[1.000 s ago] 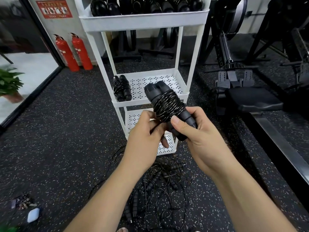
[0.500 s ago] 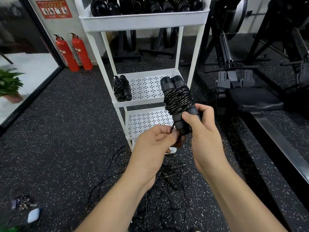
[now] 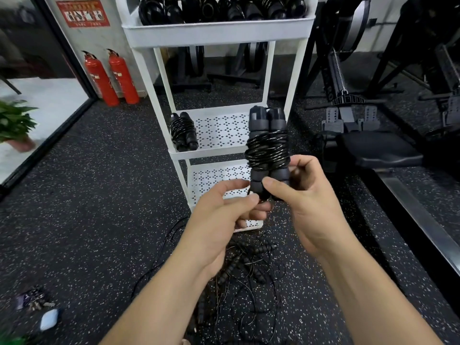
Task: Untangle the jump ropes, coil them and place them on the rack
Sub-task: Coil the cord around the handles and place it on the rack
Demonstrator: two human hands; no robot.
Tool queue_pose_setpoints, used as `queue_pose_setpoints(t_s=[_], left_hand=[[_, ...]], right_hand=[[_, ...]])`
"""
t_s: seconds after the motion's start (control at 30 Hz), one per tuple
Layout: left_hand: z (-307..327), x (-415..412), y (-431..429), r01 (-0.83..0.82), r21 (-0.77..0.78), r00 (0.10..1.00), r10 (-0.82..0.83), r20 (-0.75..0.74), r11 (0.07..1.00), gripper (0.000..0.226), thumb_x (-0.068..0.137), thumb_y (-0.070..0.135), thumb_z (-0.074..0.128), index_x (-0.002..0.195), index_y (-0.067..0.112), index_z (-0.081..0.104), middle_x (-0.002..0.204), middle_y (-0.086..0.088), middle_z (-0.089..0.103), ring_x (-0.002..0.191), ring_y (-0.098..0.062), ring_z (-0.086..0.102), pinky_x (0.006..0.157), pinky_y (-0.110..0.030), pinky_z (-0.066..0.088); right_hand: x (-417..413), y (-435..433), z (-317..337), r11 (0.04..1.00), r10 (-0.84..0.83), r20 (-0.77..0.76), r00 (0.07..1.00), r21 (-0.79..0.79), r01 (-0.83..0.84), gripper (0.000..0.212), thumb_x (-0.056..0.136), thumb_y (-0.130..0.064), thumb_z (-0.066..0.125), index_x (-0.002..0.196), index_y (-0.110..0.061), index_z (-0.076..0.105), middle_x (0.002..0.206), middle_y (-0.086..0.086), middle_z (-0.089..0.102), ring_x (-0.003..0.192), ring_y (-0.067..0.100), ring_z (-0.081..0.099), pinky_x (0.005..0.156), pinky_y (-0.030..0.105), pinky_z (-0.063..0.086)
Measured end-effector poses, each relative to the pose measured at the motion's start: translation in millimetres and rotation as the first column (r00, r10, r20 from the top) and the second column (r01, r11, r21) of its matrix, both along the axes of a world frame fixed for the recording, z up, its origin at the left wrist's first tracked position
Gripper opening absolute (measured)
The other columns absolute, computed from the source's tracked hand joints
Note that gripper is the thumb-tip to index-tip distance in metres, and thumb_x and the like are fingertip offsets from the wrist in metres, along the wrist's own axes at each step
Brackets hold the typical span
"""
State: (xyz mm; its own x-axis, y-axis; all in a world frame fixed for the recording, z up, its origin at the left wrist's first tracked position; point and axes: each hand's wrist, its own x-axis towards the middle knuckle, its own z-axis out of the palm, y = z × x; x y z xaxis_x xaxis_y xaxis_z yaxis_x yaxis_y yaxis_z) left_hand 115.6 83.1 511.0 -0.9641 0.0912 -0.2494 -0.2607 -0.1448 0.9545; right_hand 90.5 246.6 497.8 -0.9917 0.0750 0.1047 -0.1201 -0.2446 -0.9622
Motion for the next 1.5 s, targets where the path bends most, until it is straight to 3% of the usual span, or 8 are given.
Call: queue_pose_setpoints(t_s=[0.2, 0.33, 0.5, 0.67, 0.83, 0.93, 1.2, 1.5], left_hand=[[3.7, -6.7, -11.1, -0.038, 0.011, 0.999, 0.038, 0.019, 0.999, 0.039, 0.102, 0.009, 0.067, 0.135, 0.026, 0.055, 0.100, -0.015, 0.082, 0.078, -0.016, 0.066, 0.075, -0.033, 0.042], [0.3, -5.2, -12.3, -0.107, -0.187, 0.978, 0.070, -0.194, 0.977, 0.033, 0.104, 0.008, 0.062, 0.124, 0.031, 0.052, 0.086, -0.006, 0.081, 0.077, -0.018, 0.067, 0.085, -0.041, 0.051], [-1.2, -5.9, -12.9, -0.109, -0.351, 0.946, -0.011, -0.323, 0.930, 0.030, 0.107, 0.019, 0.063, 0.120, 0.039, 0.044, 0.085, 0.002, 0.079, 0.087, -0.018, 0.074, 0.097, -0.052, 0.056], [-3.0, -14.2, -18.6, -0.223, -0.464, 0.891, -0.014, -0.454, 0.857, 0.031, 0.106, 0.026, 0.065, 0.123, 0.040, 0.044, 0.084, 0.006, 0.073, 0.078, -0.007, 0.068, 0.081, -0.036, 0.053], [-12.6, -21.0, -21.9, -0.127, -0.095, 0.976, 0.107, -0.190, 0.987, 0.043, 0.098, 0.034, 0.076, 0.135, 0.029, 0.054, 0.119, 0.000, 0.077, 0.113, -0.019, 0.074, 0.108, -0.052, 0.054], [-15.8, -19.7, -21.2, -0.072, 0.079, 0.986, 0.083, -0.144, 0.994, 0.036, 0.101, 0.019, 0.071, 0.136, 0.013, 0.064, 0.123, -0.012, 0.078, 0.121, -0.031, 0.072, 0.114, -0.053, 0.050], [-18.7, -20.8, -17.1, -0.242, -0.048, 0.927, 0.216, -0.307, 0.969, 0.022, 0.107, 0.024, 0.063, 0.128, 0.023, 0.070, 0.119, 0.002, 0.080, 0.115, -0.016, 0.074, 0.103, -0.037, 0.055], [-17.9, -36.0, -26.6, -0.231, -0.292, 0.925, 0.117, -0.361, 0.928, 0.031, 0.104, 0.061, 0.049, 0.131, 0.050, 0.061, 0.113, 0.021, 0.075, 0.108, 0.003, 0.069, 0.100, -0.036, 0.053]], right_hand=[[0.7, 0.5, -2.5, 0.989, 0.068, -0.025, 0.997, 0.133, -0.064, 0.050, 0.085, 0.004, 0.088, 0.113, -0.021, 0.055, 0.093, -0.005, 0.071, 0.088, 0.014, 0.066, 0.087, 0.040, 0.056], [0.0, -3.6, -5.2, 0.955, 0.055, -0.053, 0.997, 0.295, -0.037, 0.045, 0.082, -0.016, 0.092, 0.103, -0.036, 0.057, 0.104, 0.007, 0.075, 0.092, 0.026, 0.070, 0.090, 0.053, 0.060], [2.2, -3.3, -6.5, 0.978, 0.047, -0.036, 0.998, 0.204, -0.039, 0.044, 0.080, -0.016, 0.093, 0.099, -0.032, 0.057, 0.091, -0.003, 0.073, 0.086, 0.017, 0.068, 0.086, 0.050, 0.060], [6.8, -12.7, -10.4, 0.985, 0.008, 0.024, 1.000, 0.170, -0.012, 0.044, 0.082, -0.010, 0.093, 0.108, -0.014, 0.058, 0.100, 0.003, 0.075, 0.089, 0.015, 0.069, 0.081, 0.040, 0.061], [9.6, -13.4, -5.7, 0.999, 0.046, 0.062, 0.997, 0.004, -0.046, 0.045, 0.074, -0.021, 0.091, 0.109, -0.016, 0.065, 0.098, 0.000, 0.074, 0.094, 0.015, 0.069, 0.090, 0.036, 0.057], [9.3, -12.4, -4.5, 0.995, 0.045, 0.026, 0.999, 0.092, -0.047, 0.037, 0.077, -0.022, 0.093, 0.106, -0.026, 0.070, 0.102, 0.003, 0.078, 0.095, 0.017, 0.071, 0.090, 0.037, 0.059], [7.0, -18.2, -12.2, 0.988, 0.004, 0.100, 0.995, 0.155, -0.020, 0.025, 0.090, -0.016, 0.088, 0.107, -0.023, 0.071, 0.115, 0.002, 0.078, 0.107, 0.029, 0.075, 0.099, 0.051, 0.060], [-2.6, -27.9, -0.1, 0.998, -0.031, 0.224, 0.974, 0.058, 0.018, 0.026, 0.088, -0.013, 0.088, 0.106, -0.010, 0.069, 0.099, 0.002, 0.078, 0.082, 0.014, 0.070, 0.081, 0.034, 0.057]])
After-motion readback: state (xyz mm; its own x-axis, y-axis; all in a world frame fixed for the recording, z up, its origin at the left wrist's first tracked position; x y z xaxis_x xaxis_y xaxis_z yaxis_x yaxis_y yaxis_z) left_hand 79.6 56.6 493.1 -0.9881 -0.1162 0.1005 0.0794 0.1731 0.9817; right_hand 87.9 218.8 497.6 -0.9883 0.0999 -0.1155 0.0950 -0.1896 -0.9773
